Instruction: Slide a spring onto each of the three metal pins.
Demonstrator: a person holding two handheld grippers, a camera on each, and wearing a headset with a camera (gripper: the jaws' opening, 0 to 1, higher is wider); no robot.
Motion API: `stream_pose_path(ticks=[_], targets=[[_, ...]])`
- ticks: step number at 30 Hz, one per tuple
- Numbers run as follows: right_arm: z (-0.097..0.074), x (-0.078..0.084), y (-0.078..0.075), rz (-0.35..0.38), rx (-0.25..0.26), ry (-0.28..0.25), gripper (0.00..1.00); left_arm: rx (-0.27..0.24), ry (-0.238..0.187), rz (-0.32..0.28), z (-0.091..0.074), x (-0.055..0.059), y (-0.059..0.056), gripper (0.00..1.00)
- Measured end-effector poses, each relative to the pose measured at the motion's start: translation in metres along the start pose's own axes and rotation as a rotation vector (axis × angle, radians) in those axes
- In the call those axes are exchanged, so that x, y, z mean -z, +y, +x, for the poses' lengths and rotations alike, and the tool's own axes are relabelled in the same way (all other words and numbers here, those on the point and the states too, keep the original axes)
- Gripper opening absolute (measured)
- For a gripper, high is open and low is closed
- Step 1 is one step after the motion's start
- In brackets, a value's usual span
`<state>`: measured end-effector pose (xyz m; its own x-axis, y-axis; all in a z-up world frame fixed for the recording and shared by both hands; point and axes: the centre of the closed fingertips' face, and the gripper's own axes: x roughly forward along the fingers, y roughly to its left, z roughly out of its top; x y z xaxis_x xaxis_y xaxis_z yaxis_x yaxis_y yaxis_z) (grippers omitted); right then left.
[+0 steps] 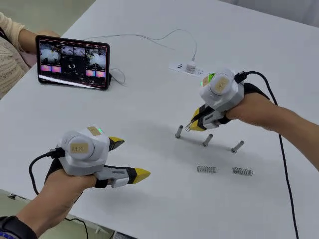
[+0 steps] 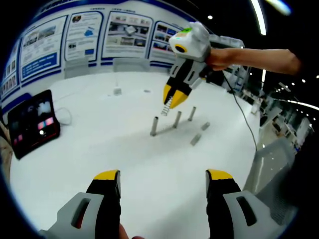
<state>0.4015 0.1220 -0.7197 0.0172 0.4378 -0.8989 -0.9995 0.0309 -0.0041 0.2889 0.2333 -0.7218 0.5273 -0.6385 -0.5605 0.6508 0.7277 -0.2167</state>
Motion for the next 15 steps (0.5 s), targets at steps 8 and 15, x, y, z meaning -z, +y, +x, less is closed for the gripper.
stream_pose_path(ticks=[8, 15], targets=[[0.007, -0.006, -0.004, -0.013, -0.007, 0.007, 0.12, -0.008, 0.000, -0.014, -0.004, 0.002, 0.002, 0.71], [0.014, -0.006, -0.005, -0.021, -0.020, 0.020, 0.12, -0.014, -0.003, -0.021, -0.006, 0.003, 0.005, 0.70]])
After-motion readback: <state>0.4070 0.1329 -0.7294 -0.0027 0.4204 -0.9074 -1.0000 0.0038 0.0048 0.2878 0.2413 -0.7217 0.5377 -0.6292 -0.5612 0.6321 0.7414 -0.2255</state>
